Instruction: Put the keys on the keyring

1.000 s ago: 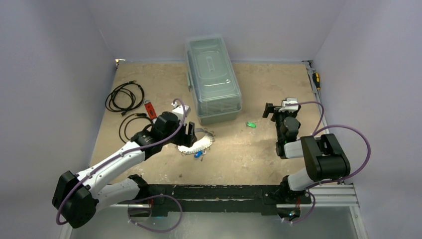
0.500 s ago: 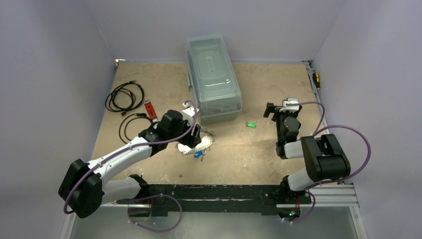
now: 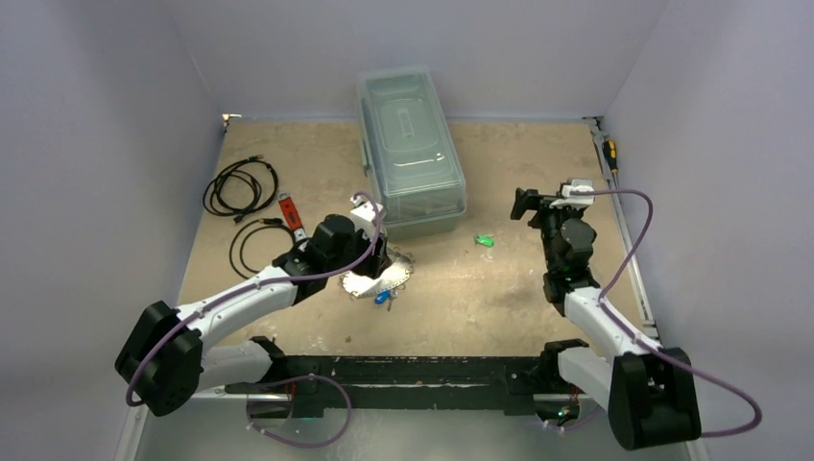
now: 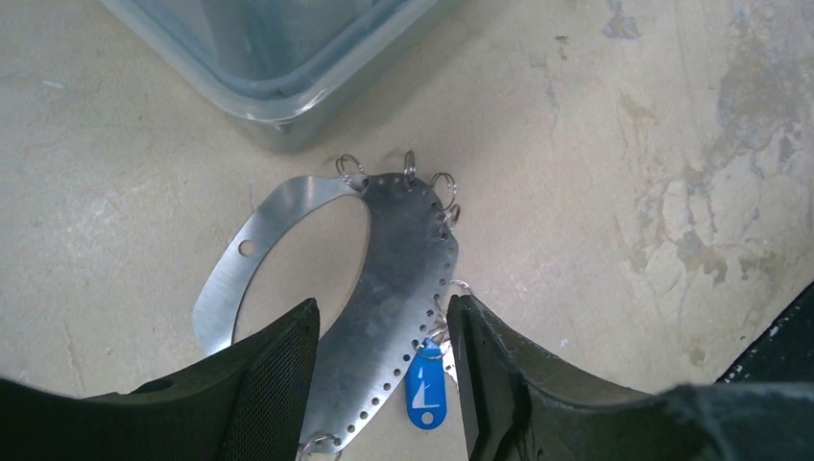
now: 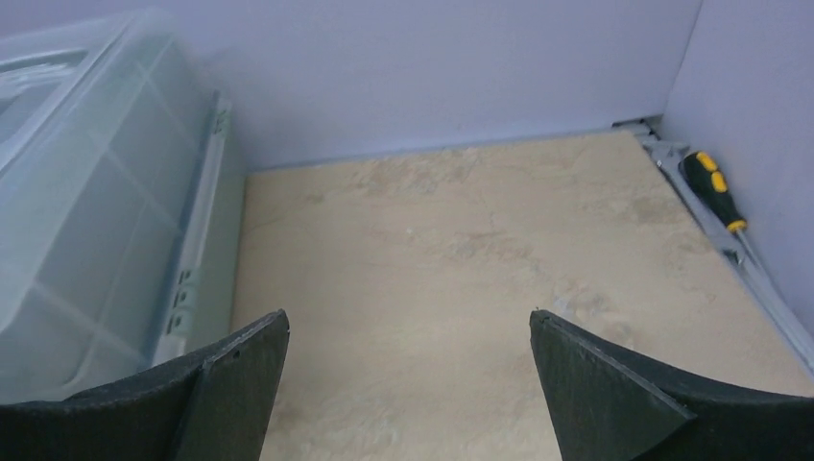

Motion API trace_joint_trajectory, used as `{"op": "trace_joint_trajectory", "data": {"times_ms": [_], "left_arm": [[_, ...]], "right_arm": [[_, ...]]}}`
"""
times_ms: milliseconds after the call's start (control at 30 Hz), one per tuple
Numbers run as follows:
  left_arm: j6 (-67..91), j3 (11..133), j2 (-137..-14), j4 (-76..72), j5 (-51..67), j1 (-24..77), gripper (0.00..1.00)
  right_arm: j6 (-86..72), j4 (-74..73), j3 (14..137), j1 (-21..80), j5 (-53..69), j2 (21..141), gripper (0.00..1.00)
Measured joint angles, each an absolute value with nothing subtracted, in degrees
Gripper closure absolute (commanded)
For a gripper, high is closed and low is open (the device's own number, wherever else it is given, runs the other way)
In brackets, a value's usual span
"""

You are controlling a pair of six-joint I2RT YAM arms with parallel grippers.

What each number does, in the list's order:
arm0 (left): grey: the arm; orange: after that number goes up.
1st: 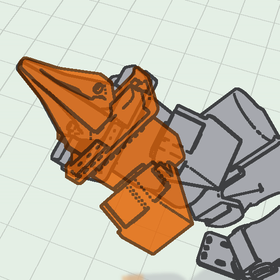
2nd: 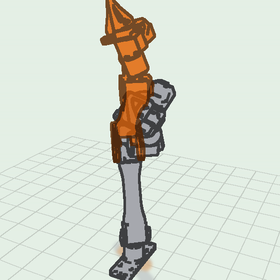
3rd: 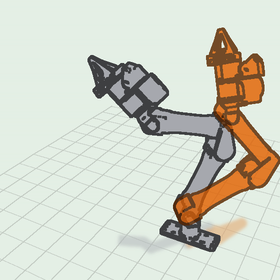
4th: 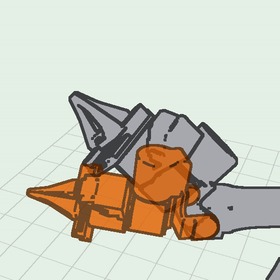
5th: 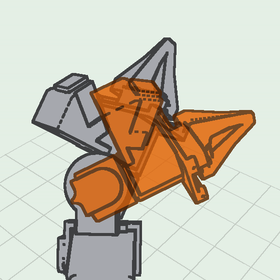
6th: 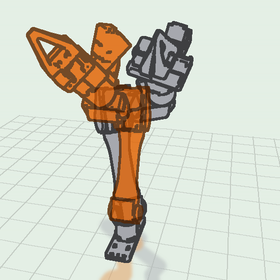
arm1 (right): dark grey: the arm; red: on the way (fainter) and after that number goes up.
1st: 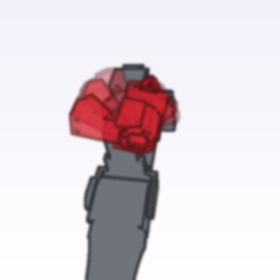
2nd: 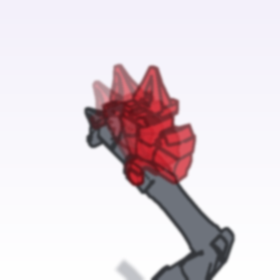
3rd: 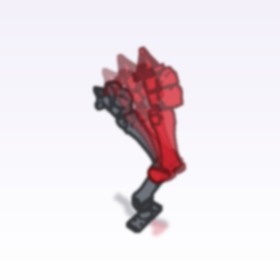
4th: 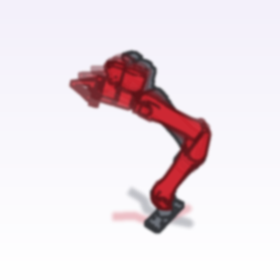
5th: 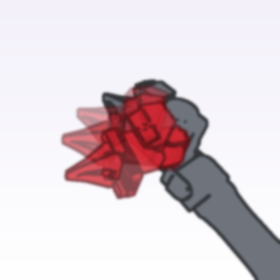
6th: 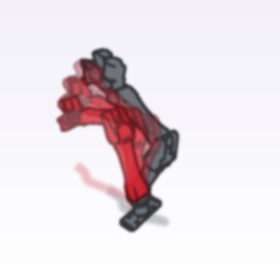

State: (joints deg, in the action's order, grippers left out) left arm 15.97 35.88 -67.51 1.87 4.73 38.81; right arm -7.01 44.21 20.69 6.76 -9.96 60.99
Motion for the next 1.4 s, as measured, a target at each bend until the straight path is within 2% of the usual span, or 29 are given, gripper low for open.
{"op": "trace_joint_trajectory", "data": {"times_ms": [200,400,600,900,1400], "left_arm": [[19.0,34.0,-65.0,4.2,0.4,38.8,0.49],[21.7,30.2,-63.0,2.6,-0.3,38.9,0.56],[24.8,27.8,-65.0,-6.9,-0.7,40.5,0.61],[27.5,27.3,-74.5,-18.2,-3.6,45.1,0.64],[26.5,32.4,-85.0,-23.4,-6.5,45.9,0.69]], "right_arm": [[-10.3,27.9,24.0,8.6,-5.3,52.6,0.01],[-12.0,17.3,28.2,14.9,-3.4,50.8,0.01],[-14.6,12.6,28.3,18.0,-1.2,50.6,0.01],[-16.4,8.6,28.3,18.0,0.2,49.0,0.01],[-16.6,6.8,28.4,18.0,2.3,48.0,0.01]]}}
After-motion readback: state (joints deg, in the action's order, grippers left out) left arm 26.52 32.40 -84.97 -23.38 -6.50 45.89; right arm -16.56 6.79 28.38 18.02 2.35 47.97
